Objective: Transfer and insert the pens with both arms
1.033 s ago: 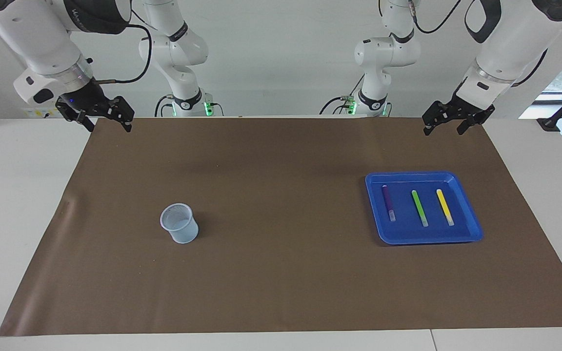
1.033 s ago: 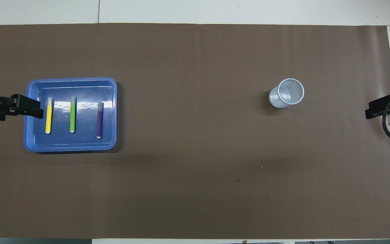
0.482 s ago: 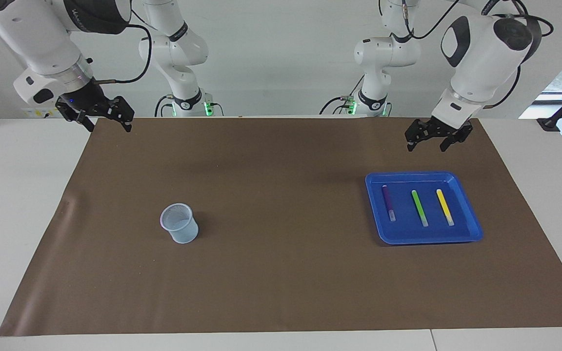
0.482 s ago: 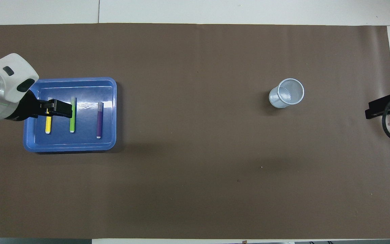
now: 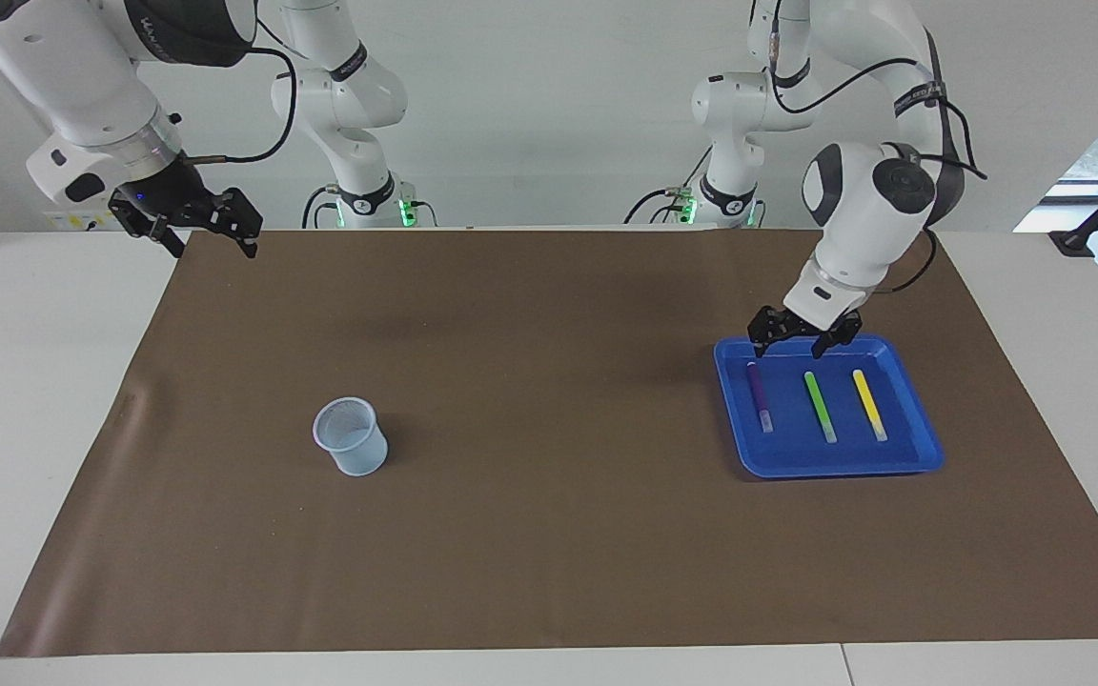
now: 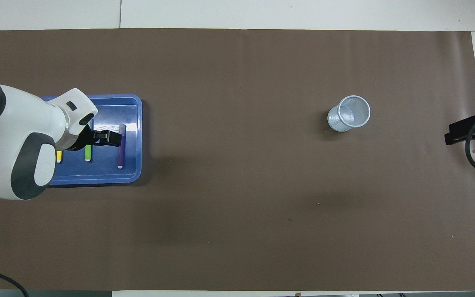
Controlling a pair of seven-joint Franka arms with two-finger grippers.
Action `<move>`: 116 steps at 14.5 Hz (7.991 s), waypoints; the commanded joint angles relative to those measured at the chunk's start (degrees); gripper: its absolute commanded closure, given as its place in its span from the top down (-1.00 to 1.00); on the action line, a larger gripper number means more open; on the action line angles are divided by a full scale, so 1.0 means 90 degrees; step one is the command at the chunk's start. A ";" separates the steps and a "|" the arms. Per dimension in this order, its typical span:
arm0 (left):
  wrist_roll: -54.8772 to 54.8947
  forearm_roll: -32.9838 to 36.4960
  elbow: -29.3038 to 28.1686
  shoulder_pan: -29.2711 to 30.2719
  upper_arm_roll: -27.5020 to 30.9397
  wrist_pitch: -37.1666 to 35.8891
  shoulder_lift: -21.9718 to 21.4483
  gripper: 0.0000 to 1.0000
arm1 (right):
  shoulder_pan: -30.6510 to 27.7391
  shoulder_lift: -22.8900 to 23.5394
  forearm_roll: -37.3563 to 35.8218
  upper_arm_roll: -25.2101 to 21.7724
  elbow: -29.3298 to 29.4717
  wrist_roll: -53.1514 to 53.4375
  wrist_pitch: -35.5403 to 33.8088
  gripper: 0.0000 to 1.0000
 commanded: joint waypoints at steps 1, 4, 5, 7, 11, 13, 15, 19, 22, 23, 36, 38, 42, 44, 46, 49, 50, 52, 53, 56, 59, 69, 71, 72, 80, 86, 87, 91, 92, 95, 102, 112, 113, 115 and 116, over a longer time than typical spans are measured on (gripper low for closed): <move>0.0076 0.0139 -0.0444 -0.0087 0.0072 0.0872 0.0170 0.89 | -0.0055 -0.0094 -0.0044 0.0025 -0.0143 -0.0124 0.0085 1.00; 0.0349 0.0148 -0.0474 -0.0067 0.0082 0.1255 0.0521 0.78 | -0.0055 -0.0094 -0.0045 0.0025 -0.0143 -0.0124 0.0085 1.00; 0.0418 0.0148 -0.0474 -0.0048 0.0082 0.1323 0.0590 0.77 | -0.0055 -0.0094 -0.0045 0.0025 -0.0143 -0.0124 0.0085 1.00; 0.0457 0.0148 -0.0474 -0.0067 0.0082 0.1674 0.0824 0.76 | -0.0055 -0.0094 -0.0044 0.0025 -0.0143 -0.0124 0.0085 1.00; 0.0457 0.0148 -0.0474 -0.0087 0.0082 0.1920 0.1040 0.68 | -0.0016 -0.0094 -0.0045 0.0025 -0.0143 -0.0124 0.0076 1.00; 0.0457 0.0139 -0.0474 -0.0077 0.0091 0.1871 0.1030 -0.20 | -0.0006 -0.0094 -0.0035 0.0025 -0.0143 -0.0143 0.0076 1.00; 0.0428 0.0139 -0.0465 -0.0067 0.0101 0.1851 0.1030 -1.00 | 0.0003 -0.0104 -0.0035 0.0025 -0.0153 -0.0153 0.0037 1.00; 0.0399 0.0139 -0.0455 -0.0028 0.0101 0.1832 0.0972 -1.00 | 0.0033 -0.0114 0.0141 0.0064 -0.0163 -0.0173 0.0046 1.00; 0.0117 0.0139 -0.0241 -0.0038 0.0101 0.1414 0.0855 -1.00 | 0.0140 -0.0114 0.0490 0.0084 -0.0163 -0.0134 -0.0042 1.00; -0.0116 0.0139 -0.0095 -0.0067 0.0101 0.1170 0.0806 -1.00 | 0.0150 -0.0114 0.0657 0.0084 -0.0163 -0.0143 0.0016 1.00; -0.6323 -0.0455 0.1448 -0.1208 0.0043 0.0054 0.0688 -1.00 | 0.0384 -0.0835 0.4708 0.0152 -0.1986 0.1652 0.1793 1.00; -0.7331 -0.0817 0.1760 -0.1501 0.0043 0.0064 0.0834 -1.00 | 0.0384 -0.1022 0.5246 0.0152 -0.2456 0.1654 0.2144 1.00; -0.8740 -0.1550 0.2279 -0.2116 0.0043 0.0220 0.1030 -1.00 | 0.0481 -0.0828 0.6029 0.0162 -0.2818 0.1595 0.2399 1.00; -0.9644 -0.1629 0.2619 -0.2332 0.0043 0.0356 0.1204 -1.00 | 0.0628 -0.0623 0.6388 0.0162 -0.2839 0.1488 0.2632 1.00; -1.0438 -0.1658 0.2884 -0.2604 0.0042 0.0445 0.1284 -1.00 | 0.0978 -0.0213 0.6722 0.0162 -0.2839 0.1312 0.3266 1.00; -1.1726 -0.1610 0.2895 -0.2840 0.0043 0.0678 0.1352 -1.00 | 0.1468 -0.0192 0.6743 0.0152 -0.2916 0.1380 0.3639 1.00; -1.1923 -0.1600 0.2895 -0.2956 0.0043 0.0863 0.1343 -1.00 | 0.1497 -0.0173 0.6762 0.0162 -0.2975 0.1380 0.3708 1.00; -1.1945 -0.1639 0.2866 -0.3181 0.0043 0.1050 0.1343 -1.00 | 0.1507 -0.0095 0.7034 0.0162 -0.2966 0.1409 0.3805 0.98; -1.1955 -0.1648 0.2885 -0.3240 0.0033 0.1051 0.1343 -1.00 | 0.1507 -0.0085 0.7180 0.0162 -0.2956 0.1497 0.3912 0.98; -1.1964 -0.1648 0.2846 -0.3513 0.0033 0.1051 0.1333 -1.00 | 0.1770 0.0032 0.7241 0.0162 -0.2829 0.1732 0.4360 0.70; -1.1974 -0.1658 0.2846 -0.3602 0.0033 0.1051 0.1333 -1.00 | 0.1791 0.0081 0.7241 0.0162 -0.2829 0.1663 0.4470 0.67; -1.1935 -0.1648 0.2807 -0.3602 0.0043 0.1051 0.1323 -1.00 | 0.1625 0.0033 0.7221 0.0152 -0.2829 0.1663 0.3972 0.54; -1.1945 -0.1648 0.2797 -0.3602 0.0043 0.1051 0.1323 -1.00 | 0.1634 0.0033 0.7211 0.0152 -0.2829 0.1654 0.3982 0.34; -1.1935 -0.1648 0.2797 -0.3602 0.0043 0.1051 0.1323 -1.00 | 0.1634 0.0033 0.7211 0.0152 -0.2829 0.1654 0.3982 -0.01; -1.1916 -0.1619 0.2797 -0.3602 0.0043 0.1022 0.1323 -1.00 | 0.1537 0.0042 0.7221 0.0142 -0.2829 0.1663 0.4031 -1.00; -1.0428 -0.1150 0.2758 -0.3495 0.0082 0.0856 0.1284 1.00 | 0.1508 0.0081 0.6726 0.0132 -0.2634 0.1663 0.3943 -1.00; -0.9658 -0.1150 0.2623 -0.3408 0.0091 0.0691 0.1255 1.00 | 0.1449 0.0091 0.6220 0.0132 -0.2508 0.1663 0.3836 -1.00; -0.7224 -0.1150 0.2241 -0.2861 0.0101 0.0330 0.1079 1.00 | 0.1137 0.0481 0.3253 0.0123 -0.1328 0.1305 0.2666 -1.00; -0.6745 -0.1150 0.2154 -0.2725 0.0101 0.0222 0.1040 1.00 | 0.1098 0.0549 0.2666 0.0123 -0.1141 0.0973 0.2460 -1.00; -0.5574 -0.1141 0.1647 -0.2314 0.0111 0.0240 0.0845 1.00 | 0.1068 0.0706 0.0955 0.0123 -0.0750 0.0054 0.2399 -1.00; -0.0757 -0.0633 0.0923 -0.0811 0.0121 0.0211 0.0572 1.00 | 0.0931 0.1214 0.0230 0.0113 -0.0435 -0.0895 0.2984 -1.00; 0.1580 0.0119 0.0307 0.0714 0.0121 0.1030 0.1058 0.93 | 0.0951 0.1048 -0.0347 0.0113 -0.2027 -0.1110 0.4429 -1.00; 0.1551 0.0119 0.0288 0.0734 0.0121 0.1108 0.1127 0.88 | 0.0951 0.1048 -0.0347 0.0113 -0.2134 -0.1110 0.4605 -1.00; 0.1571 0.0119 0.0142 0.0899 0.0121 0.1235 0.1137 0.84 | 0.0951 0.1038 -0.0347 0.0113 -0.2165 -0.1100 0.4655 -1.00; 0.1571 0.0119 0.0102 0.0890 0.0121 0.1352 0.1157 0.83 | 0.0951 0.1038 -0.0347 0.0113 -0.2223 -0.1091 0.4752 -1.00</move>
